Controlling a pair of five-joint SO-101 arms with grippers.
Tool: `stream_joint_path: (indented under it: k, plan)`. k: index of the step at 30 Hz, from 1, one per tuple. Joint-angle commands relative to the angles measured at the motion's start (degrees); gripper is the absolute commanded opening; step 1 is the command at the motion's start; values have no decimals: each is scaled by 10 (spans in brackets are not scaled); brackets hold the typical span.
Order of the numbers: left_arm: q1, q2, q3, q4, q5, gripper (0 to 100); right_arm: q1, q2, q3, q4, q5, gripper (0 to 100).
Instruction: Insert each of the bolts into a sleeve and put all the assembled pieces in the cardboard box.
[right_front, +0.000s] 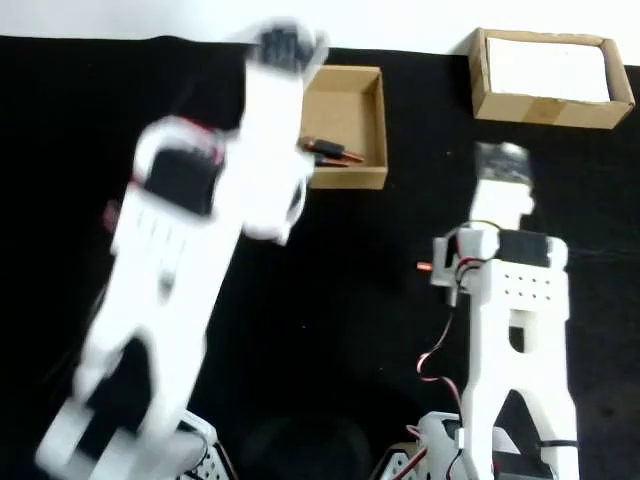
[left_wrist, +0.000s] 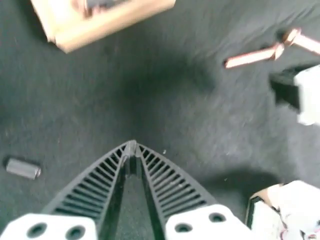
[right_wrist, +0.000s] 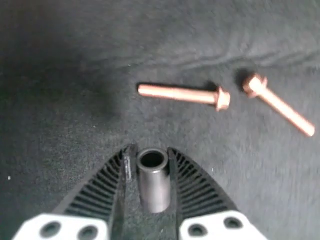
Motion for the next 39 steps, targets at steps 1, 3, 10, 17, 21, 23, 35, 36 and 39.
stream_joint_path:
  k: [1,3,10,17,21,23,35,36,39]
  plan:
    - [-42,-56,137,-53,4,8,-43,-16,-1,-19,33,8]
    - [-82,-71,203,-89,4,8,-72,-16,18,-28,35,8]
    - [-156,-127,421,-247,4,8,-119,-16,88,-82,38,8]
    - [-156,-175,589,-389,4,8,-143,-16,126,-102,38,90]
    - [-156,-179,631,-418,4,8,-143,-17,133,-95,38,170]
    - [-156,-179,643,-428,4,8,-135,-22,133,-94,38,170]
    - [-157,-177,748,-555,4,8,95,57,14,-149,199,169]
    - [-157,-177,756,-566,4,8,107,80,-4,-148,212,164]
    - [-158,-177,777,-594,4,8,145,159,-67,-148,250,121]
